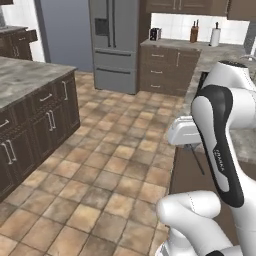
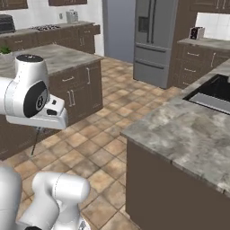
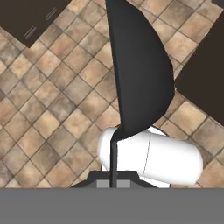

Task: Pick up the metallic utensils from the counter and place them in the open drawer. Make sure not to pick up any wooden utensils.

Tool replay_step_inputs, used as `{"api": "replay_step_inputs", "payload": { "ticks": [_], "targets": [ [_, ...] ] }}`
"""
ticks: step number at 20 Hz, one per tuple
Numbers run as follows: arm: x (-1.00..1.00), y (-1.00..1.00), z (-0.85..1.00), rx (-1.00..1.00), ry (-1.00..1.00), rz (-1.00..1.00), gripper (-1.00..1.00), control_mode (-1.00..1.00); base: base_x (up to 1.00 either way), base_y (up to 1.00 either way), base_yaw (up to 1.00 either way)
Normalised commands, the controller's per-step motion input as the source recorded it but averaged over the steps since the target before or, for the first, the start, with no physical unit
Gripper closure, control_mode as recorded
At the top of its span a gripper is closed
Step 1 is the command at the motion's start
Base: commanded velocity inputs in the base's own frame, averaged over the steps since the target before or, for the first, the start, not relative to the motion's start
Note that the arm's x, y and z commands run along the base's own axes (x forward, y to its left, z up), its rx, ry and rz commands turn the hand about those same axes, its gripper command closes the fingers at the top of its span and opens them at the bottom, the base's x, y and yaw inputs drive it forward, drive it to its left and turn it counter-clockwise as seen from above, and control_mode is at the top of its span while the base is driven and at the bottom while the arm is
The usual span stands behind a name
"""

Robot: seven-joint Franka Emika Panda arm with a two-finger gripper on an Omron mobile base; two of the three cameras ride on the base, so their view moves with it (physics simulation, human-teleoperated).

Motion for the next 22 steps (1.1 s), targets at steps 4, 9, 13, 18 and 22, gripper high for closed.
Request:
{"api": "replay_step_inputs", "payload": {
  "ticks": [4,9,13,18,22],
  "targets": [
    [0.0,0.0,0.0,0.0,0.0,0.0,1.0,1.0,1.0,1.0,-0.29],
    [0.0,0.0,0.0,0.0,0.0,0.0,1.0,1.0,1.0,1.0,-0.31],
    [0.0,0.0,0.0,0.0,0.0,0.0,1.0,1.0,1.0,0.89,-0.26],
    [0.0,0.0,0.0,0.0,0.0,0.0,1.0,1.0,1.0,0.47,-0.16],
    [0.0,0.0,0.0,0.0,0.0,0.0,1.0,1.0,1.0,0.06,-0.02]
  ]
}}
